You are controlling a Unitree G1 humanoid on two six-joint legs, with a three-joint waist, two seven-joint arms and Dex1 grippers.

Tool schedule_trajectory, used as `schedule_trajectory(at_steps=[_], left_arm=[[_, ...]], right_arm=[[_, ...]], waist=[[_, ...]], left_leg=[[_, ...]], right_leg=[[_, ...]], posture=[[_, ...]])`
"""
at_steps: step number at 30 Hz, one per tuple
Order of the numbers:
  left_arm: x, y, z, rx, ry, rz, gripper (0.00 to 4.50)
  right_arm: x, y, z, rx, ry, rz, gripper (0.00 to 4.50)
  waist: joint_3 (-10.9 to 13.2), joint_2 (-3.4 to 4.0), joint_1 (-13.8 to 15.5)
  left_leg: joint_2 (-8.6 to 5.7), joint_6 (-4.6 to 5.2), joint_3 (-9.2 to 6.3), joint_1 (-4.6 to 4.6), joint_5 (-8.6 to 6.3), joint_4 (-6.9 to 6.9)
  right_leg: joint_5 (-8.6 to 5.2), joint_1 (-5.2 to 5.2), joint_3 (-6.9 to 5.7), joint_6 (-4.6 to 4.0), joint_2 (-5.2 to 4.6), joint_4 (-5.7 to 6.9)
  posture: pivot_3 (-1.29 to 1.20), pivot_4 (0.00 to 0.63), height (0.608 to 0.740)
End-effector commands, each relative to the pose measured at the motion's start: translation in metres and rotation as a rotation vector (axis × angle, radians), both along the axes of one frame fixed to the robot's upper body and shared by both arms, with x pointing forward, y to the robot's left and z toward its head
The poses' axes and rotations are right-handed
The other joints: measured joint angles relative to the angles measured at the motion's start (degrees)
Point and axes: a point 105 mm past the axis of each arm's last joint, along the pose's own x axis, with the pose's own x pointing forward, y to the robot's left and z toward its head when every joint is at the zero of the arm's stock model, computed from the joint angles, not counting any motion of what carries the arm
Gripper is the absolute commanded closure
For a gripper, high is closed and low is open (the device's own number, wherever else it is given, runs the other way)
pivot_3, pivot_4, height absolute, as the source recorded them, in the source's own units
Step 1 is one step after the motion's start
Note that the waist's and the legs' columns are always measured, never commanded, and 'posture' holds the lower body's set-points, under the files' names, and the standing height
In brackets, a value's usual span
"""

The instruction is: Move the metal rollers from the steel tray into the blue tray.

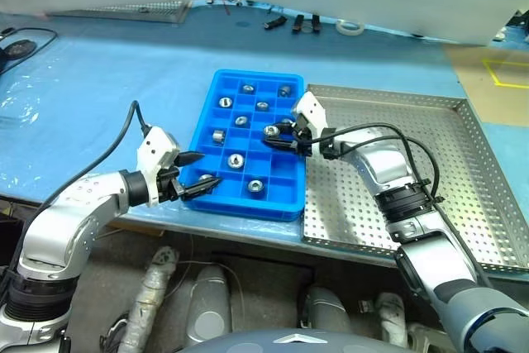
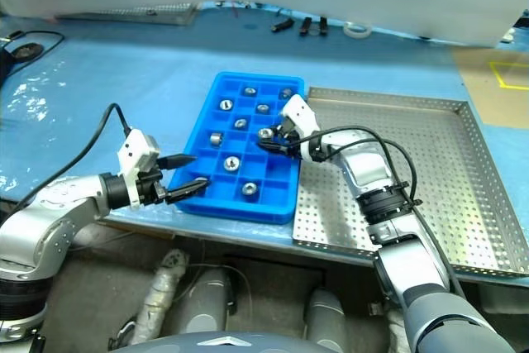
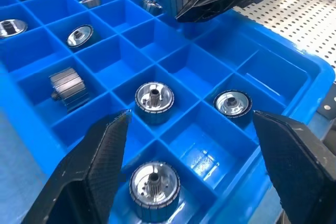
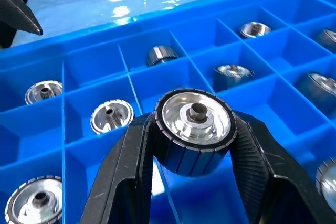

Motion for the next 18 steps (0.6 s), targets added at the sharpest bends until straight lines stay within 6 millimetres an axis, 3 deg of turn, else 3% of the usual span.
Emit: schedule_trajectory(at_steps=[1, 7, 15, 18], left_arm=[[-0.003, -0.001, 0.013, -0.002, -0.048, -0.003, 0.51], [-0.001, -0.004, 0.013, -0.003, -0.046, -0.015, 0.51], [0.007, -0.011, 0.014, -0.001, -0.049, -0.058, 0.51], [0.010, -0.014, 0.014, 0.000, -0.047, -0.080, 0.51]], right_arm=[[0.005, 0.007, 0.009, -0.011, -0.061, 0.005, 2.78], [0.008, 0.006, -0.003, -0.027, -0.053, -0.046, 2.78], [0.013, -0.001, 0.003, 0.029, -0.059, -0.114, 0.13], [0.017, -0.006, 0.007, 0.029, -0.093, -0.167, 0.06]], waist=[[0.00, 0.00, -0.01], [0.00, 0.00, -0.15], [0.00, 0.00, -0.23], [-0.01, -0.01, -0.57]], left_leg=[[0.00, 0.00, 0.00, 0.00, 0.00, 0.00], [0.01, -0.06, -0.07, 0.01, 0.04, 0.00], [0.00, -0.10, -0.07, 0.02, 0.06, 0.01], [0.00, -0.29, -0.07, 0.02, 0.18, 0.01]], right_leg=[[0.00, 0.00, 0.00, 0.00, 0.00, 0.00], [0.00, -0.01, 0.01, 0.00, 0.04, 0.05], [0.01, -0.01, 0.03, 0.01, 0.04, 0.06], [0.01, -0.01, 0.04, 0.01, 0.05, 0.07]], posture=[[0.30, 0.150, 0.740], [0.28, 0.150, 0.740], [0.21, 0.150, 0.740], [0.19, 0.150, 0.740]])
